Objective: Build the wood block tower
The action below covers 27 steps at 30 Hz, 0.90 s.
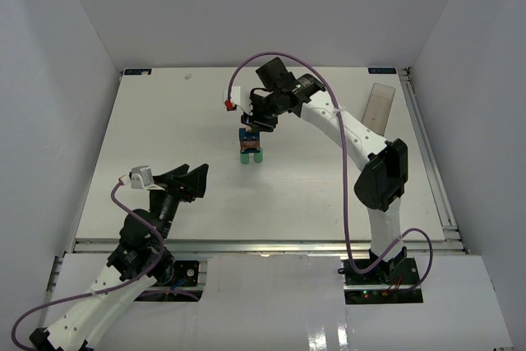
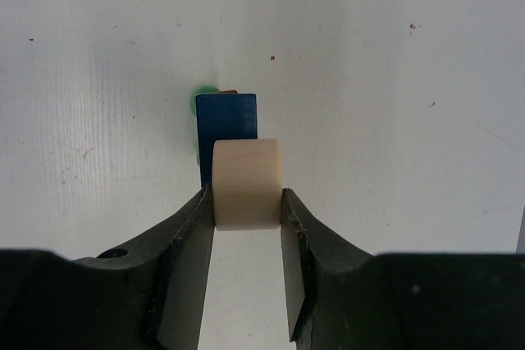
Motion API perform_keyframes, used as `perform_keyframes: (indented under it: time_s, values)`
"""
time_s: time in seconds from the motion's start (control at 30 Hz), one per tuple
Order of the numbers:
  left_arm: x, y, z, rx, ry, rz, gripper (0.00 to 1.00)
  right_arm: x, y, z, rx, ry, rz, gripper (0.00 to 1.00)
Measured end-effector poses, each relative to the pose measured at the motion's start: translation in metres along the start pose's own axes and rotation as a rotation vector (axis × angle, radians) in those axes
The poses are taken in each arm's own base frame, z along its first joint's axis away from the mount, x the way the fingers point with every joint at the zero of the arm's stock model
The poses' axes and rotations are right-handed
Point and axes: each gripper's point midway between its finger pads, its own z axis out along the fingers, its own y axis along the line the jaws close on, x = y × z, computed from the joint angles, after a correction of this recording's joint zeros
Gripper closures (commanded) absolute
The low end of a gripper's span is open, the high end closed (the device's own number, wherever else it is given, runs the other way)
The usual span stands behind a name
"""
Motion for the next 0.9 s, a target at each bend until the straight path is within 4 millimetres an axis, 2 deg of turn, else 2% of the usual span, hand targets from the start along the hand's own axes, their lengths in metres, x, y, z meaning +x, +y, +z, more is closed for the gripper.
perform_keyframes:
  time_s: [0.57, 0.9]
  values:
    - [0.001, -0.003, 0.000, 0.018, 0.008, 0.003, 0.11, -0.012, 0.010, 0.008, -0.007, -0.011, -0.031, 0.92]
    - [0.002, -0.004, 0.000, 0.020, 0.009, 0.003, 0.11, -0.012, 0.010, 0.009, 0.001, 0.000, -0.035, 0.91]
